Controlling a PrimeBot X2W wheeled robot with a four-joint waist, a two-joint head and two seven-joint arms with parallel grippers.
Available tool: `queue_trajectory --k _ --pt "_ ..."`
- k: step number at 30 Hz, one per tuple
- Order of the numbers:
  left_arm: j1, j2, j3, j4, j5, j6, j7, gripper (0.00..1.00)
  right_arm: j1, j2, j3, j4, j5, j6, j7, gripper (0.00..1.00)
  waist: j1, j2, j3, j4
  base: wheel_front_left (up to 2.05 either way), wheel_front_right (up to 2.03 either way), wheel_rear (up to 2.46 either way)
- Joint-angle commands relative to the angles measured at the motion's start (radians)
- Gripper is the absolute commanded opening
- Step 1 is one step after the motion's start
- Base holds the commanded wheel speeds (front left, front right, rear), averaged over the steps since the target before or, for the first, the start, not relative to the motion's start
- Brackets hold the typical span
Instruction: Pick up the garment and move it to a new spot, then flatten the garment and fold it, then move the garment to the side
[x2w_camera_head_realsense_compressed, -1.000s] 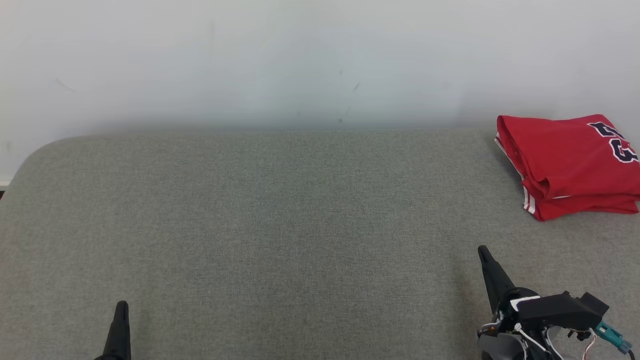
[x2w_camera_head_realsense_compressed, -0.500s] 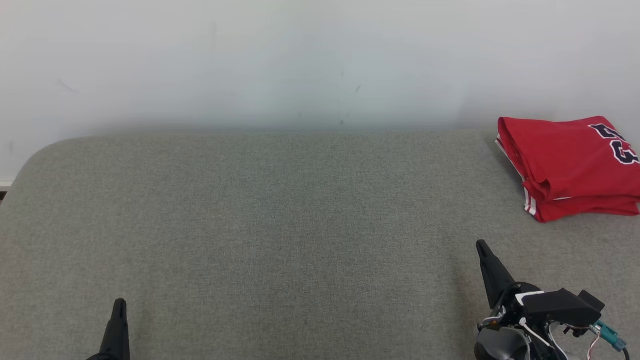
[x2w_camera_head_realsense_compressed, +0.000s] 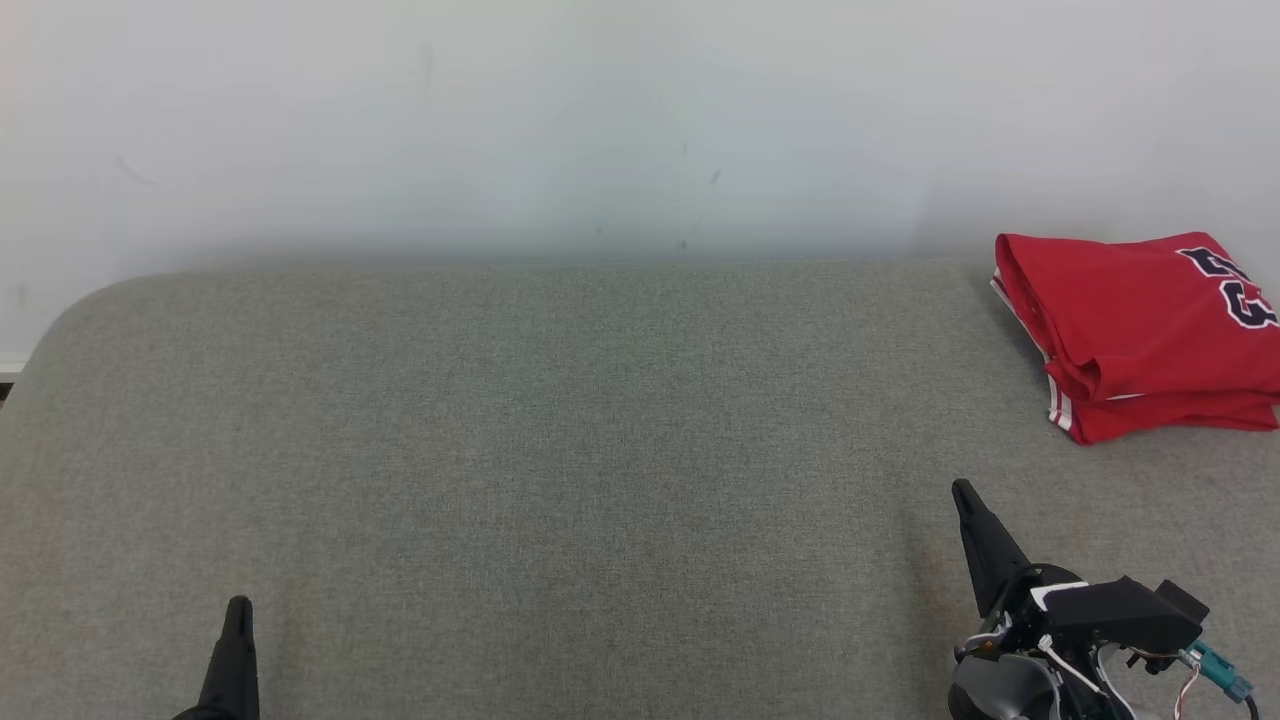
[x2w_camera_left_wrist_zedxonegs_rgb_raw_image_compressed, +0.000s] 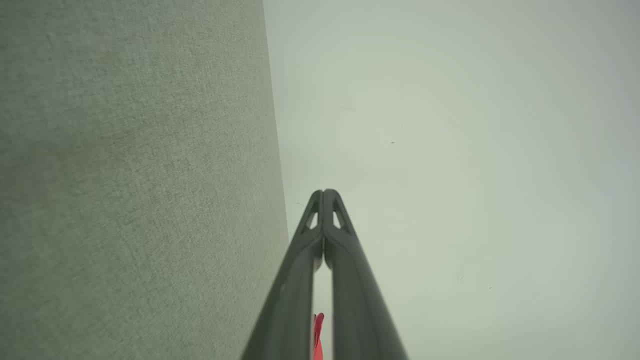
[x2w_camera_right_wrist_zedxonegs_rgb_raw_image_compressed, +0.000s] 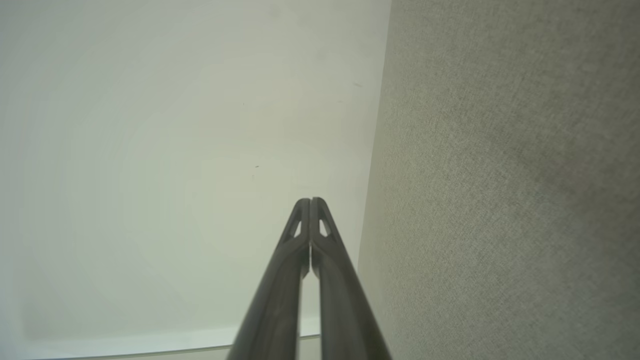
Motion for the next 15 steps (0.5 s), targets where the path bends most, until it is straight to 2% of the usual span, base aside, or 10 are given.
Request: queue_trajectory --k 1,15 --pt "-0.009 0.005 0.002 -0.003 -0.007 -0.003 0.003 0.0 -0.004 0.001 -0.001 0.002 0.0 0.001 0.002 0.0 0.0 0.0 0.0 0.0 0.0 0.0 0.0" --pt "-0.009 0.005 0.001 -0.003 -0.007 -0.003 0.003 0.0 -0.004 0.001 -0.001 0.002 -0.001 0.001 0.001 0.0 0.0 0.0 0.0 0.0 0.0 0.0 0.0"
